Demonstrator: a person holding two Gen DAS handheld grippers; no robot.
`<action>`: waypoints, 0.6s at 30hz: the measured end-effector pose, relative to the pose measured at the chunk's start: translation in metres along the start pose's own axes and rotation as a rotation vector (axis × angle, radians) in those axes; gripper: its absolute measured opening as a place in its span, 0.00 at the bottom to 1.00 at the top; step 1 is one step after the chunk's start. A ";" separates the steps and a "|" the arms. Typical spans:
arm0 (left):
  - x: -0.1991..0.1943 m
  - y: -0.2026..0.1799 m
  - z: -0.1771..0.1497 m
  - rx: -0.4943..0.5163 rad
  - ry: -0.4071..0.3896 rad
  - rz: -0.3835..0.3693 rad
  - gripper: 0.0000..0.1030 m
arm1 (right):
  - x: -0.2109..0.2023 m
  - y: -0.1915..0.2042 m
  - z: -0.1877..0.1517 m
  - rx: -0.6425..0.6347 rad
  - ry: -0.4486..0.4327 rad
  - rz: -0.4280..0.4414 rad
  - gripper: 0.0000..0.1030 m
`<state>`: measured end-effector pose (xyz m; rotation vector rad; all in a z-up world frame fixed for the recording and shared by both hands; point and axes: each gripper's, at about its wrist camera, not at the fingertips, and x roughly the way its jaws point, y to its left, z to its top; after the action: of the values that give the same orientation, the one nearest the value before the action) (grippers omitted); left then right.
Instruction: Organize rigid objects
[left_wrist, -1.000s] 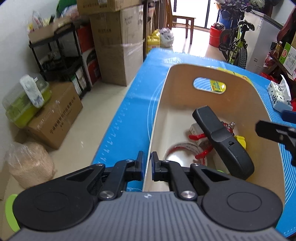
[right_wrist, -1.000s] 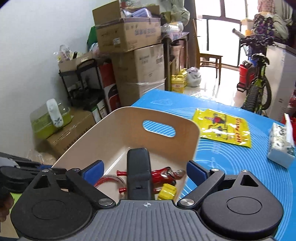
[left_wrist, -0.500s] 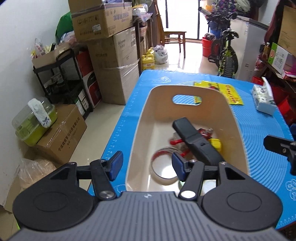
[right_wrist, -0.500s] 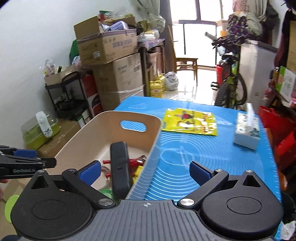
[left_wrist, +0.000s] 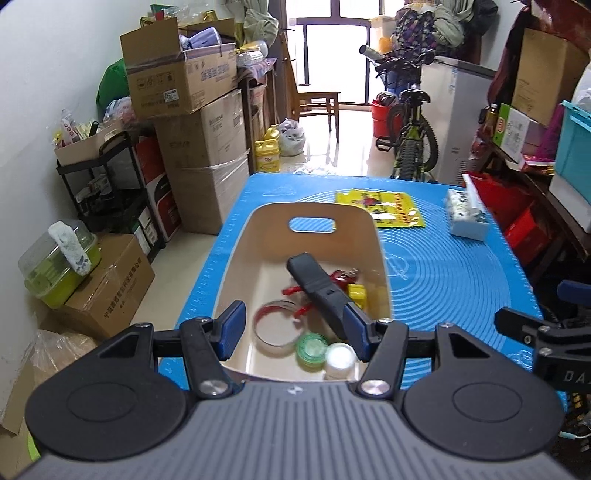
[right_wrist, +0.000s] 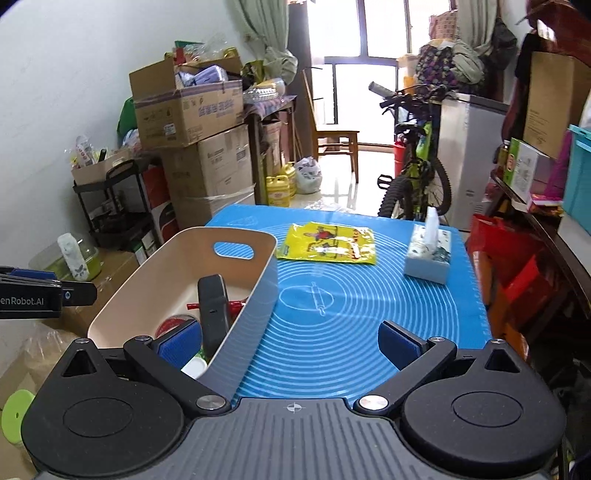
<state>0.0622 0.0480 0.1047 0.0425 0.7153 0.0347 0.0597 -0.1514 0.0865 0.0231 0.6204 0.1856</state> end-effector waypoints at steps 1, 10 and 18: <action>-0.003 -0.004 -0.002 0.002 -0.001 -0.001 0.58 | -0.006 -0.002 -0.004 0.013 -0.011 -0.013 0.98; -0.027 -0.025 -0.024 0.003 -0.010 -0.028 0.58 | -0.052 -0.028 -0.038 0.084 -0.060 -0.072 0.98; -0.033 -0.043 -0.048 0.020 -0.006 -0.043 0.58 | -0.072 -0.038 -0.071 0.059 -0.084 -0.107 0.98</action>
<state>0.0062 0.0047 0.0882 0.0463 0.7103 -0.0140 -0.0330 -0.2041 0.0673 0.0547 0.5419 0.0622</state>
